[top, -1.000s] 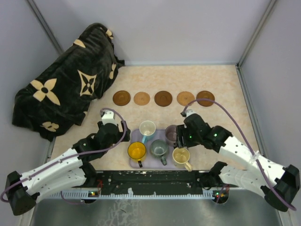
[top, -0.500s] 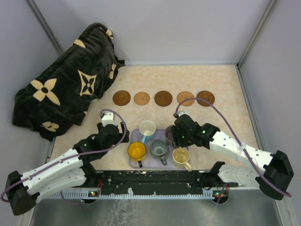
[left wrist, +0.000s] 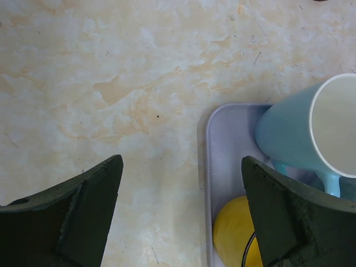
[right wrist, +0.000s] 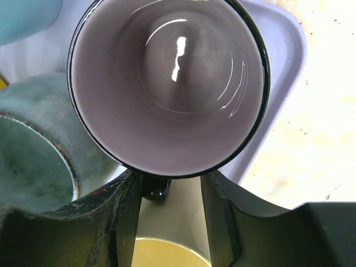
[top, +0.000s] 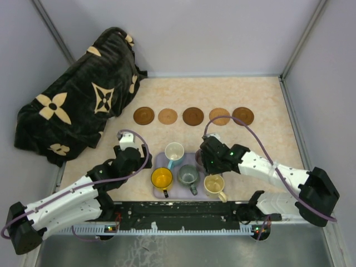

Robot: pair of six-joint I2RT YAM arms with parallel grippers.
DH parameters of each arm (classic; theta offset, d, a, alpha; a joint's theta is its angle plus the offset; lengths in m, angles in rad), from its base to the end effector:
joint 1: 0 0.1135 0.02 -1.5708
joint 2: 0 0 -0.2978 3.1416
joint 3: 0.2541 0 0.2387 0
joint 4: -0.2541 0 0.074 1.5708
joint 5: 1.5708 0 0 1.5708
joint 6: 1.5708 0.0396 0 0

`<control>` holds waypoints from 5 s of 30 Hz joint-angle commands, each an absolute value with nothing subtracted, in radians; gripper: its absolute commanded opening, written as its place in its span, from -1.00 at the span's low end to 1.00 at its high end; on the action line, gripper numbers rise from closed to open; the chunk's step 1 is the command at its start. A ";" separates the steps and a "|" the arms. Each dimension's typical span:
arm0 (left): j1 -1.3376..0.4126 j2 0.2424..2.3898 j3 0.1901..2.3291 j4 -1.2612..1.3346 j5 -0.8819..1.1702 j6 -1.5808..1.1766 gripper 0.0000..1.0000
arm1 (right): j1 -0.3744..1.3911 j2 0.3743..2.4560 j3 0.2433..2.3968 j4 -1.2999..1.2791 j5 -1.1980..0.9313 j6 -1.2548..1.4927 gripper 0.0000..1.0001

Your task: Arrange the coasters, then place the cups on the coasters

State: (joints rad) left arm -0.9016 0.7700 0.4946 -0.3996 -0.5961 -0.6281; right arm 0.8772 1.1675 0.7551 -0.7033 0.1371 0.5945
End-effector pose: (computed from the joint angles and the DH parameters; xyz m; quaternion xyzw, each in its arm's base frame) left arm 0.0970 -0.0868 0.2490 -0.0085 0.8709 -0.0957 0.4820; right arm 0.1247 0.1416 0.2481 -0.1216 0.9644 0.1016 0.2116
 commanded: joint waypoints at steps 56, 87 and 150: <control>-0.906 0.742 0.466 -0.390 -0.656 -0.641 0.88 | 0.924 1.030 0.762 -0.548 0.609 0.540 -1.00; -0.904 0.786 0.448 -0.283 -0.747 -0.623 0.87 | 0.199 1.266 0.786 0.146 0.369 0.139 -1.00; -0.904 0.865 0.418 -0.248 -0.850 -0.696 0.86 | 0.084 1.578 0.837 0.403 0.288 0.085 -0.97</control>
State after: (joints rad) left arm -0.9016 0.8619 0.4255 -0.2432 -0.8307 -0.6849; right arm 0.0967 1.5875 0.7803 0.2619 0.2745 0.0742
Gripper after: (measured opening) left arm 0.932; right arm 0.197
